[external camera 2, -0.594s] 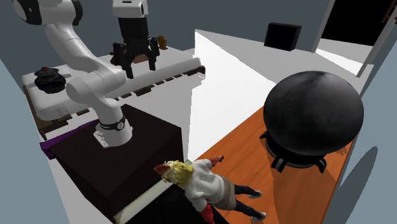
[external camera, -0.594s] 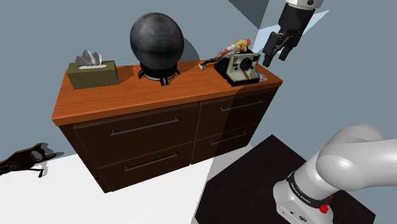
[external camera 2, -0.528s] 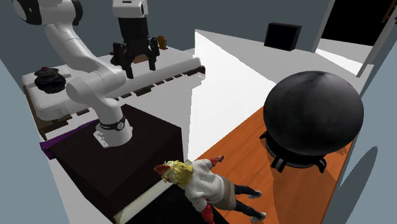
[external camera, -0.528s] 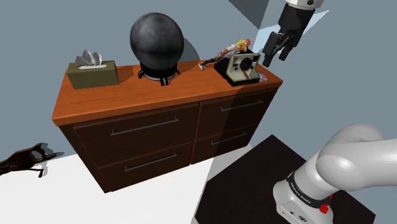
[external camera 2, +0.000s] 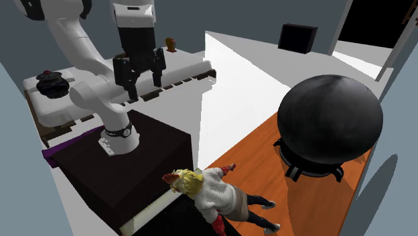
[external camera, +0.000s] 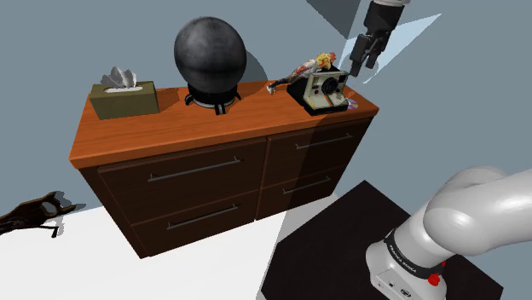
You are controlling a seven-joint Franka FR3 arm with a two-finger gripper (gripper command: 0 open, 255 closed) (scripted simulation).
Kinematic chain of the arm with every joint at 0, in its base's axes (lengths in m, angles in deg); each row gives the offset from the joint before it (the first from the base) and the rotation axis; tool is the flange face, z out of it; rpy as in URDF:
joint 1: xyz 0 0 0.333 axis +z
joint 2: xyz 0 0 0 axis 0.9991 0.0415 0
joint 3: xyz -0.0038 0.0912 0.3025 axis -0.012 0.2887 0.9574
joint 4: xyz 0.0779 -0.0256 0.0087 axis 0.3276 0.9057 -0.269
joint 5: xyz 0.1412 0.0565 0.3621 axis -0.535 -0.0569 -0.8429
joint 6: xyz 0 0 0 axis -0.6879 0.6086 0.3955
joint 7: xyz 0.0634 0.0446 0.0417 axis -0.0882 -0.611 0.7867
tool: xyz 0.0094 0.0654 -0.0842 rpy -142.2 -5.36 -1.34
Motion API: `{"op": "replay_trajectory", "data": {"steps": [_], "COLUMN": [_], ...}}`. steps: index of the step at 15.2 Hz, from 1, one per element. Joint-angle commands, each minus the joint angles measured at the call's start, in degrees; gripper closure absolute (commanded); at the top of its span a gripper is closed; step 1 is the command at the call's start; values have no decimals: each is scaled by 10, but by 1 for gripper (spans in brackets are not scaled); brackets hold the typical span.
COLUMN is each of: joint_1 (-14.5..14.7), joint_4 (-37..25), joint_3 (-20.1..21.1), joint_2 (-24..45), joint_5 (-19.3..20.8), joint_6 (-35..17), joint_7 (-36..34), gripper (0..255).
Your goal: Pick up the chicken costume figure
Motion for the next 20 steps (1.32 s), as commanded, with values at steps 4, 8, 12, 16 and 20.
{"op": "replay_trajectory", "data": {"steps": [4,8,12,16,20], "joint_1": [2,1,-9,-29,-54], "joint_4": [-101,-196,-311,-457,-585], "joint_3": [-45,-74,-94,-104,-102], "joint_2": [111,209,317,437,538], "joint_5": [9,3,-13,-35,-52], "joint_6": [6,17,39,79,118], "joint_7": [101,181,259,334,382], "gripper": [0,0,0,0,0]}}
